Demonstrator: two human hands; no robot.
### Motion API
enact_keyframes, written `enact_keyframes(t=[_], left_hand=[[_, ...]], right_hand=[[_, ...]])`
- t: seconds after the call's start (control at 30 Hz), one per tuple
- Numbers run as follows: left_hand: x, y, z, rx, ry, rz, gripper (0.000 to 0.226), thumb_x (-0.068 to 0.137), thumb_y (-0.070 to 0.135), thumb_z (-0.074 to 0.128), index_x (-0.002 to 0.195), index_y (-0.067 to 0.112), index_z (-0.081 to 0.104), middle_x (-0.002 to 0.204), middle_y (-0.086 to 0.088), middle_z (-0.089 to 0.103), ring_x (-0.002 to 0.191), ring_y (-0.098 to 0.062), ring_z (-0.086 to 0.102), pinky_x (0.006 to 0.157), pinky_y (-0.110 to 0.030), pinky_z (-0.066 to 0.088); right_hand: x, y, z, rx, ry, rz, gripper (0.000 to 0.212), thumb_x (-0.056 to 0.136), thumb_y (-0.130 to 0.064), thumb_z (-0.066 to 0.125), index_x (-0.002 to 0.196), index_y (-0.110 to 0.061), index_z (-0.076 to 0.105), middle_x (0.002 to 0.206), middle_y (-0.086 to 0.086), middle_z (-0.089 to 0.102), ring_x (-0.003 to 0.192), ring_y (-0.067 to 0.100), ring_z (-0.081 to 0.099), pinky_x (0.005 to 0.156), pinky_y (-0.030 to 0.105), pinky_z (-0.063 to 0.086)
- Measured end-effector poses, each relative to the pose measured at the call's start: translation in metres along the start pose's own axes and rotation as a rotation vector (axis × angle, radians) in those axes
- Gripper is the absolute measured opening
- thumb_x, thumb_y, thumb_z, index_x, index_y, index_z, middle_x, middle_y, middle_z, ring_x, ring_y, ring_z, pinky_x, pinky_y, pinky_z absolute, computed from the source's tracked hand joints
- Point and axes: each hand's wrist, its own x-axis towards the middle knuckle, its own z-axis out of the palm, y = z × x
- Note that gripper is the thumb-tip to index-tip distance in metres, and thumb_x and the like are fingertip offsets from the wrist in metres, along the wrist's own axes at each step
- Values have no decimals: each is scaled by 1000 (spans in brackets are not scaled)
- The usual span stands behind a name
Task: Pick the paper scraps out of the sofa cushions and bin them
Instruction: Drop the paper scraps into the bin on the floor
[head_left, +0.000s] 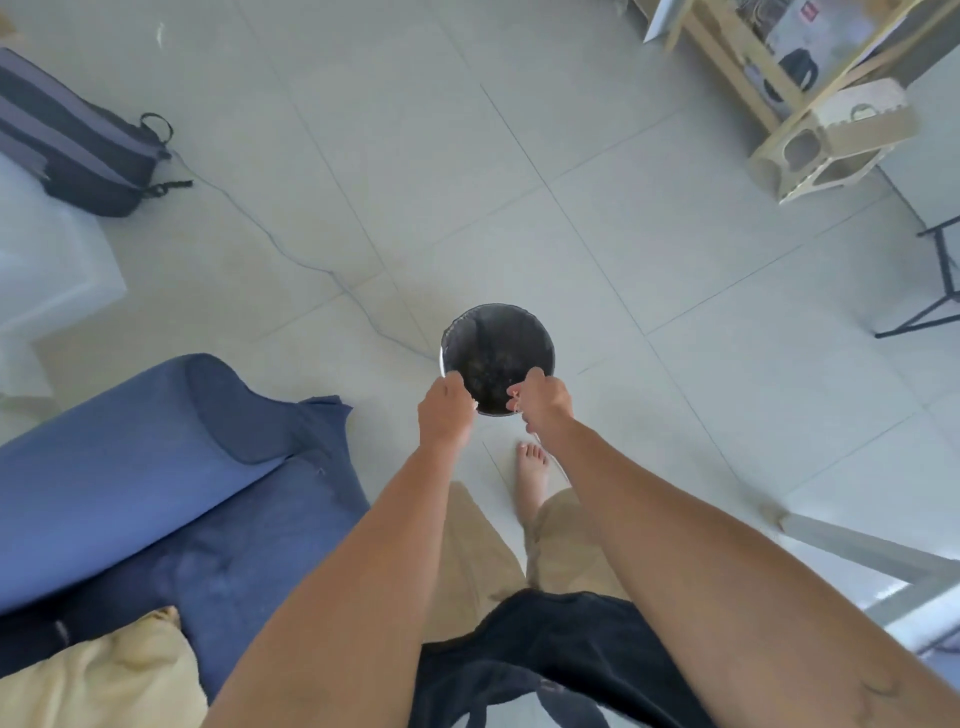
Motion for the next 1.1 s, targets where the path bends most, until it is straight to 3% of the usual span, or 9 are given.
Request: enact_keyframes(t=[0.17, 0.3, 0.4, 0.47, 0.57, 0.67, 0.77, 0.87, 1.1], left_hand=[[47, 6, 33, 46, -65, -88, 33, 95, 25, 32, 98, 6, 59, 109, -25, 66, 105, -44, 63, 94, -55, 53], [92, 2, 54, 161, -117, -136, 26, 98, 21, 35, 112, 13, 56, 109, -12, 64, 94, -35, 67, 84, -43, 60], [129, 5, 63, 225, -137, -129, 19, 95, 13, 39, 100, 11, 57, 110, -13, 65, 90, -31, 64, 75, -34, 56], [154, 8, 69, 190, -117, -133, 25, 96, 14, 42, 112, 6, 59, 117, -17, 64, 105, -36, 62, 89, -39, 54], [188, 10, 81, 182, -104, -125, 35, 94, 25, 43, 120, 5, 57, 122, -19, 61, 113, -37, 58, 100, -44, 48], [204, 12, 92, 179, -173, -142, 38, 97, 28, 37, 118, 2, 55, 124, -20, 59, 116, -39, 56, 99, -42, 46], [210, 14, 95, 209, -242, -178, 42, 106, 24, 25, 130, 3, 52, 138, -17, 52, 126, -34, 49, 100, -37, 39], [207, 9, 93, 268, -278, -199, 49, 107, 35, 27, 142, 6, 46, 146, -15, 48, 134, -32, 46, 110, -38, 36], [170, 19, 69, 361, -259, -197, 52, 104, 38, 29, 142, 6, 47, 146, -16, 49, 133, -34, 45, 114, -42, 34]], right_hand=[[63, 1, 6, -81, -54, 123, 34, 97, -15, 44, 121, -2, 64, 100, 7, 60, 76, 18, 56, 72, 28, 48], [118, 5, 23, -68, 46, 268, 33, 90, -15, 50, 119, -6, 64, 107, 12, 69, 76, 25, 57, 62, 33, 49], [157, 1, 41, -94, 7, 243, 40, 93, -22, 47, 127, -6, 60, 126, 16, 64, 90, 22, 54, 88, 42, 53], [176, -6, 49, -127, 6, 212, 40, 96, -22, 45, 130, -6, 59, 130, 14, 62, 92, 20, 52, 95, 41, 51], [200, -17, 57, -180, 24, 181, 36, 98, -22, 42, 124, -6, 62, 123, 14, 64, 92, 20, 52, 92, 39, 51], [218, -17, 62, -241, 64, 188, 36, 101, -28, 36, 113, -7, 62, 105, 10, 63, 94, 26, 56, 85, 38, 47], [226, -11, 63, -304, 86, 178, 50, 101, -36, 30, 135, -8, 55, 129, 12, 60, 117, 31, 54, 95, 37, 41], [223, -5, 57, -321, 80, 219, 50, 104, -37, 29, 136, -8, 53, 123, 12, 59, 108, 28, 53, 83, 32, 35], [189, -13, 41, -320, 63, 194, 53, 103, -41, 30, 135, -6, 53, 131, 15, 58, 114, 30, 56, 88, 34, 42]])
